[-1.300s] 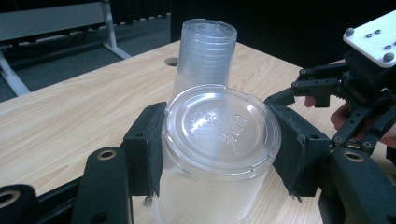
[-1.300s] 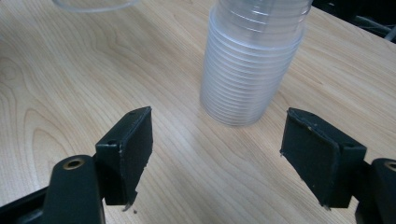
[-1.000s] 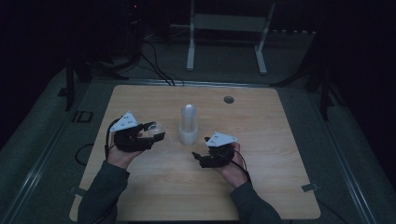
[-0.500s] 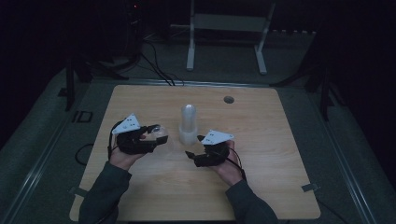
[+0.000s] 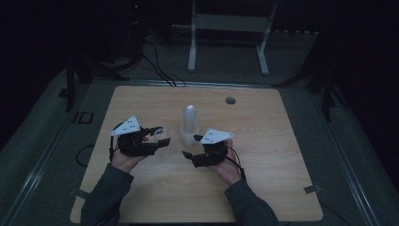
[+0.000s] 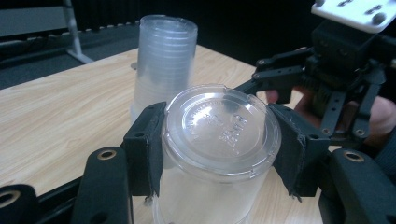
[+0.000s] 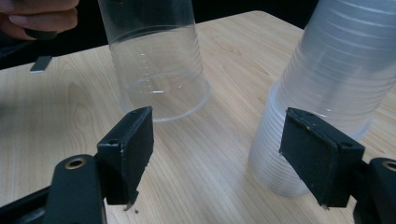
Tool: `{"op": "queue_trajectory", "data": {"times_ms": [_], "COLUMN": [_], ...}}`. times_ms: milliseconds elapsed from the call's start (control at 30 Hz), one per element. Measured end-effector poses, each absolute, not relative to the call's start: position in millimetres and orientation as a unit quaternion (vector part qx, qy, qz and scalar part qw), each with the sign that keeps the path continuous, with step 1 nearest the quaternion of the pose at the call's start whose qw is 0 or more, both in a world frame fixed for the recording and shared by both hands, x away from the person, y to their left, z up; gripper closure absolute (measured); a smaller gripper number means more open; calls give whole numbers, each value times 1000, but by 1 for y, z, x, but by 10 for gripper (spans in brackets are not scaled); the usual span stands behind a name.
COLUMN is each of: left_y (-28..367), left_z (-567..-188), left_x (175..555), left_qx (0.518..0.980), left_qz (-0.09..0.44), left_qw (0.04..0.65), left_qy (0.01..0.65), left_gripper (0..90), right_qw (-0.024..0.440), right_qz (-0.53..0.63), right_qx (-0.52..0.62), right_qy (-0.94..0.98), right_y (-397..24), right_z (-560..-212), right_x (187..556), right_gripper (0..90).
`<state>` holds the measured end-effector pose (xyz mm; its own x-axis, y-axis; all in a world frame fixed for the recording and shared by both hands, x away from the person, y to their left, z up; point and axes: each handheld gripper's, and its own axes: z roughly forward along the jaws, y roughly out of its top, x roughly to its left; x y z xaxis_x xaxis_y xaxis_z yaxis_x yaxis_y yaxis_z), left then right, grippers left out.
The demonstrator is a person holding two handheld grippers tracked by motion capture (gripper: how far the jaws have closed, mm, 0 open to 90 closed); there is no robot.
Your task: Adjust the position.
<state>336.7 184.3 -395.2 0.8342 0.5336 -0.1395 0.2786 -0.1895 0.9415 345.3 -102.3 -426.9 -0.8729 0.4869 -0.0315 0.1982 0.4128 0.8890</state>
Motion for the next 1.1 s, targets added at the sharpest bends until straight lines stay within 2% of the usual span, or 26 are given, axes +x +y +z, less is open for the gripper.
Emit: {"op": "queue_trajectory", "data": {"times_ms": [1100], "left_y": [174], "left_z": [-400], "left_x": [338], "left_qx": [756], "left_qz": [73], "left_qw": [599], "left_qy": [253], "left_gripper": [411], "right_qw": [103], "right_qz": [540], "right_qx": [167], "right_qy": [818], "right_y": [-91], "right_z": [-425], "right_x": [341], "right_gripper": [253]}}
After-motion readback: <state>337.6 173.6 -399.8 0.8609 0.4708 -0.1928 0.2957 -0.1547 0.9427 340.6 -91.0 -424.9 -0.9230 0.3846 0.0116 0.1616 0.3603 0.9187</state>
